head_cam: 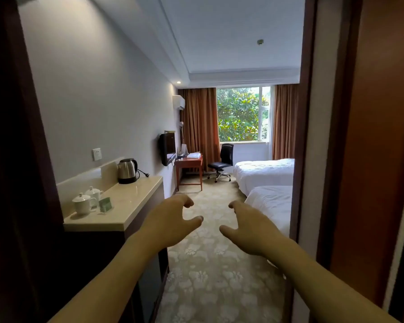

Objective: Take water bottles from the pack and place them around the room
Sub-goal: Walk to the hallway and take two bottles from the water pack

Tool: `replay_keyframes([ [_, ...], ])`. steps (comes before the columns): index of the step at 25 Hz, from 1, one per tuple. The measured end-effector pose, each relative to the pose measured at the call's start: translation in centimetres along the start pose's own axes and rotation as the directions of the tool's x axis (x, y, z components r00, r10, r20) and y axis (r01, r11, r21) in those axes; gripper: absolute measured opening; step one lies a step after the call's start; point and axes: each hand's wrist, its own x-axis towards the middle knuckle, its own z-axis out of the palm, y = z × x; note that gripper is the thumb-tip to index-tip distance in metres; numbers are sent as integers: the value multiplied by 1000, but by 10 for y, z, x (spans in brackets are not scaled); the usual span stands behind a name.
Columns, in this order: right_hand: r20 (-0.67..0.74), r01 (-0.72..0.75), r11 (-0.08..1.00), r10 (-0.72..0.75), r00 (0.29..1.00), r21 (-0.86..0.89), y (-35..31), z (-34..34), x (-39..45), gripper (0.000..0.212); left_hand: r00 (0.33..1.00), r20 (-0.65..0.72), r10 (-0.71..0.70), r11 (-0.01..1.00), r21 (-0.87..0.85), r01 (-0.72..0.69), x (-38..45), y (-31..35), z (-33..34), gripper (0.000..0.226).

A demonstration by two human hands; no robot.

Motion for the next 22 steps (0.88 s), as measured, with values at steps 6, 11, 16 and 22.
replay_keyframes([
  [6, 15, -53, 994, 55, 998, -92, 43, 46, 159, 70, 1000, 5, 13, 997, -71, -13, 145, -72, 57, 55],
  [11, 7, -78, 993, 79, 997, -88, 61, 44, 325, 62, 1000, -6, -2, 992, -125, 1, 305, -126, 84, 54],
  [16, -9, -94, 995, 94, 996, -19, 99, 64, 447, 65, 997, 26, 69, 992, -103, -66, 430, -152, 129, 56],
  [22, 18, -36, 999, 36, 999, -3, 156, 113, 590, 78, 998, 31, 45, 996, -81, -43, 561, -202, 197, 60],
])
